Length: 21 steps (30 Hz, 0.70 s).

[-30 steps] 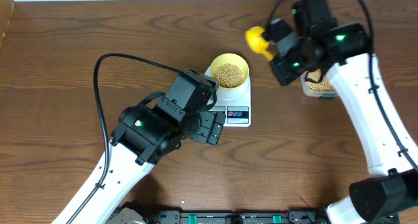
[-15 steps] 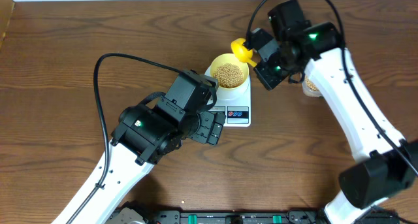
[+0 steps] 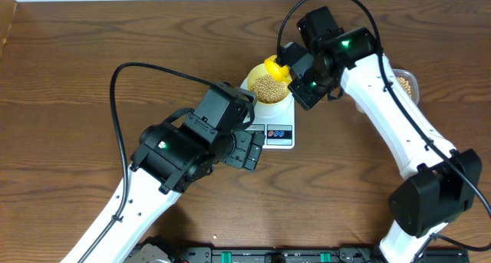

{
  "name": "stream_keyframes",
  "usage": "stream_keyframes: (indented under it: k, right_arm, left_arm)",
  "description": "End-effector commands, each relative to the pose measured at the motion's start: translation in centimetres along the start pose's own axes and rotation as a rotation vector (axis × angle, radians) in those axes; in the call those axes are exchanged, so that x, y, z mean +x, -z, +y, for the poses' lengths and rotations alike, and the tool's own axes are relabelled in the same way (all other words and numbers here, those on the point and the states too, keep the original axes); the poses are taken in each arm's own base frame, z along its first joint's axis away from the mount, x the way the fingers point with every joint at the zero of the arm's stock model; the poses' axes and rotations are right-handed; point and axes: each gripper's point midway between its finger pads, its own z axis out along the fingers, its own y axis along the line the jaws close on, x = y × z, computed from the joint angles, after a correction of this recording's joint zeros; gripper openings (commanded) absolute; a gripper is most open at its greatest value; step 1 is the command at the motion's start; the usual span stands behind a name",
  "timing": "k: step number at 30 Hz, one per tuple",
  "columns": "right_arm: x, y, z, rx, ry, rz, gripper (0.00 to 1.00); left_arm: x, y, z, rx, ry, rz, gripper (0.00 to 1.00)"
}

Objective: Scoop item into bowl and weigh 50g on scale
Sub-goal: 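Bring the scoop back over the bowl and tilt it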

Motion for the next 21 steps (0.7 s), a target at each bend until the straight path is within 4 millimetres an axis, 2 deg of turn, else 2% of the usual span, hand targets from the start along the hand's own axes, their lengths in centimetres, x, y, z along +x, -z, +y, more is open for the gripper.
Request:
stream_keyframes:
  k: [1, 10, 21]
  right_arm:
    - [0.0, -1.5, 0.2, 0.001, 0.008, 0.032, 0.01]
    - [0.4, -4.5, 0.2, -0.018, -0.010, 0.097, 0.01]
    - [0.4, -4.8, -0.3, 0.062, 0.005, 0.116, 0.01]
  left_arm:
    - [-0.9, 1.2, -0.1, 0.009, -0.018, -0.041, 0.92]
    - [-0.9, 1.2, -0.1, 0.009, -0.017, -0.041, 0.92]
    - [-0.9, 1.2, -0.1, 0.009, -0.017, -0.041, 0.92]
